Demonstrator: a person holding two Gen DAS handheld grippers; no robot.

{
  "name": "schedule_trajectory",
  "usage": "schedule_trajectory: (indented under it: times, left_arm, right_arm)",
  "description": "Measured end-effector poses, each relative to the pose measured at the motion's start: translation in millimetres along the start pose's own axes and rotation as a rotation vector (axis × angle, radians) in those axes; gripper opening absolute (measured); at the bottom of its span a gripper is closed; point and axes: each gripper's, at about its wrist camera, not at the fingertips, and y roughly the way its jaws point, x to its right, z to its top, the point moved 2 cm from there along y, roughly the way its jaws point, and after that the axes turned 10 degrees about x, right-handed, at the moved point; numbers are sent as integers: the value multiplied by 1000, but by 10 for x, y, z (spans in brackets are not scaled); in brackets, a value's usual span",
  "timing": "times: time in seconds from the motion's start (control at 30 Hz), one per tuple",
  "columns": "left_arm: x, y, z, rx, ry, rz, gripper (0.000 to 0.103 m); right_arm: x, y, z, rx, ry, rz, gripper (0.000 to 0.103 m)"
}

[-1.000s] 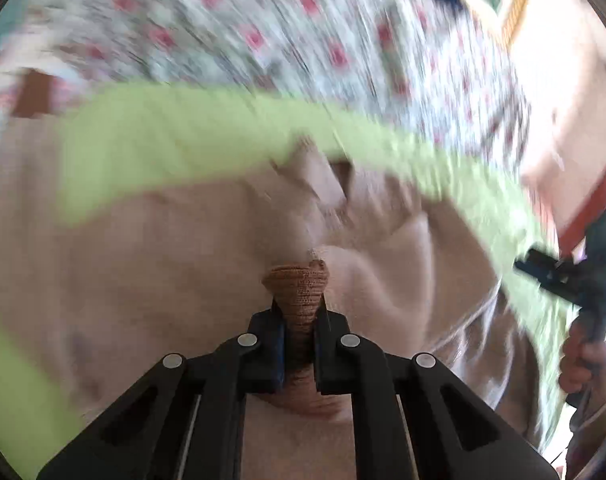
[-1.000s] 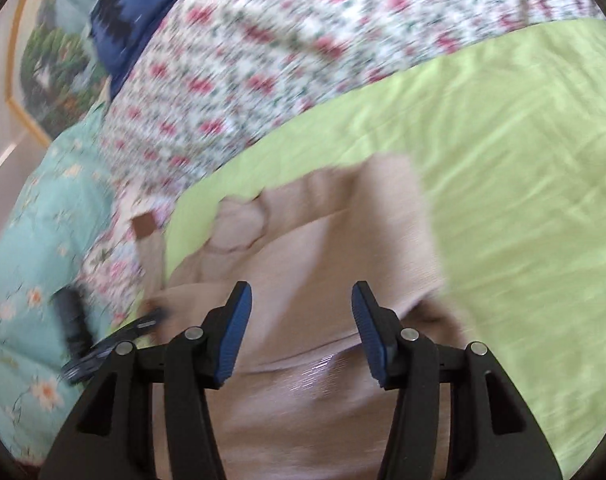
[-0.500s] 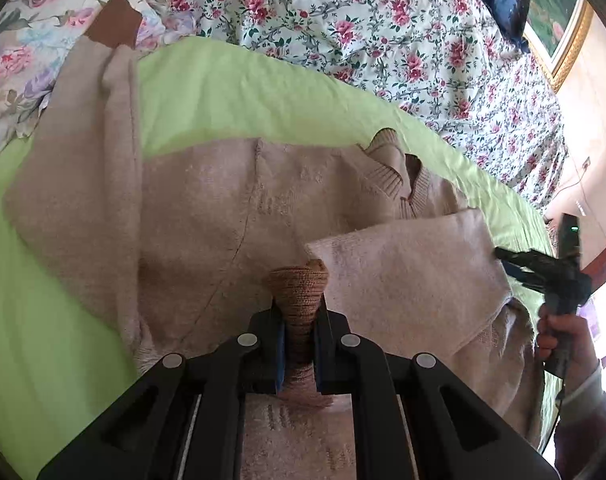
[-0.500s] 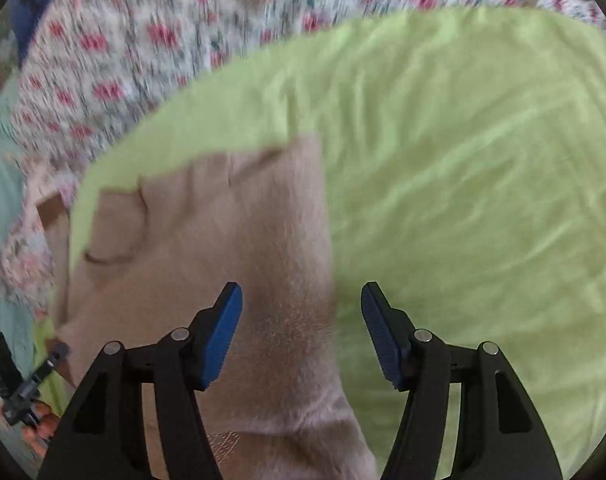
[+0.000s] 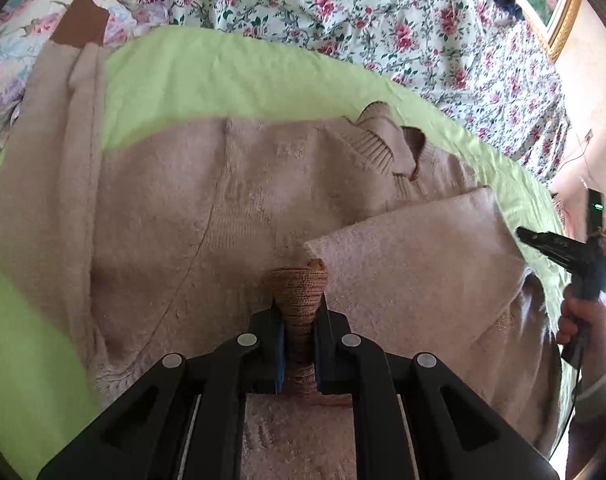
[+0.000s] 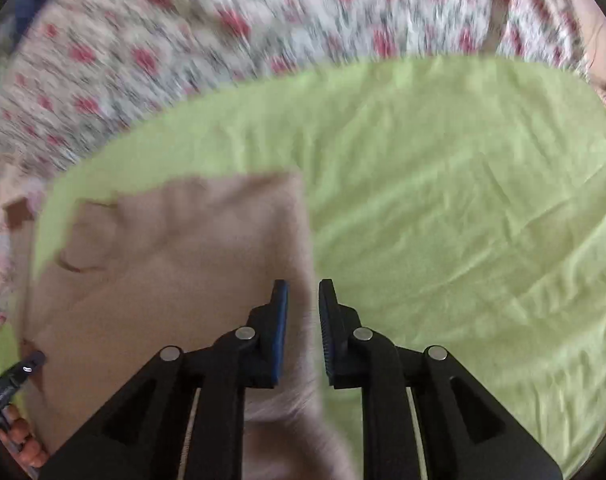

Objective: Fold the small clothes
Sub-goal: 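Grasp the other brown cuff with the left gripper while the right gripper releases its sleeve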

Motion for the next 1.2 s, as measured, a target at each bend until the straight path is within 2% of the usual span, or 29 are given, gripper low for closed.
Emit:
schedule_trajectory:
  times: [0.03,0.1,0.13,0.17,0.23,0.3,0.4,0.5,0.57,0.7,0.8,0.87,0.97,1.0,1.03,1.07,1.1,1.13,1.2]
  left_arm:
    - [-10,0,-7,-3,-3,0,11]
    - [-40,-5,-23,-11,-9,6,15]
    - [-63,-27,-36,-14,-12,9,16]
    - [-91,-73,-56,-15,-16,10,19]
    - [-170,-213,-63,-11,-24,15,26]
    - [-292,-404,-26,16,-20,51,29]
    - [-545,-630,191,80,-7,158,30]
    - [-803,-662,501,114,-37,221,41]
    - [-921,-579,712,138,-34,276,58]
    - [-1188,-199,1117,132,-40,379,73]
    - [-1435,152,1448,121,-75,440,76]
    - [-1569,362,1628,115,-64,505,81]
    - [-1805,686,1797,77,-54,577,82]
    - [-1892,774,1811,59,-63,578,82]
    - [-1963,846,1821,49,-76,570,74]
    - [-2007,868,1831,63,-87,553,48]
    - [-2011,849,1840,73,-90,533,32]
    - [-2007,820,1843,79,-91,512,8]
    - [-1942,676,1840,115,-88,477,8]
  right_arm:
    - [-140,-101,-34,13,-20,71,24]
    - [-335,-89,-168,-45,-70,159,50]
    - [-389,-15,-282,-104,-87,169,52]
    - [-374,45,-358,-135,-101,140,52]
    - [-276,89,-469,-150,-93,67,51]
    - [-189,-24,-467,-128,-26,92,52]
    - [-270,-275,-428,-79,-12,135,52]
    - [-455,-499,-459,-61,-30,214,54]
    - [-631,-578,-519,-59,-37,265,57]
    - [-908,-614,-612,-85,-35,341,58]
    - [-1019,-661,-687,-107,-42,371,58]
    - [-1050,-665,-722,-116,-43,379,59]
    - [-1057,-633,-769,-136,-37,384,59]
    - [-1061,-614,-781,-140,-39,382,59]
    - [-1062,-580,-791,-147,-39,378,59]
    - [-1052,-551,-803,-155,-35,376,59]
    - [-1036,-523,-810,-162,-30,374,59]
    - [-1019,-497,-820,-168,-23,368,59]
    - [-985,-492,-833,-170,-6,369,59]
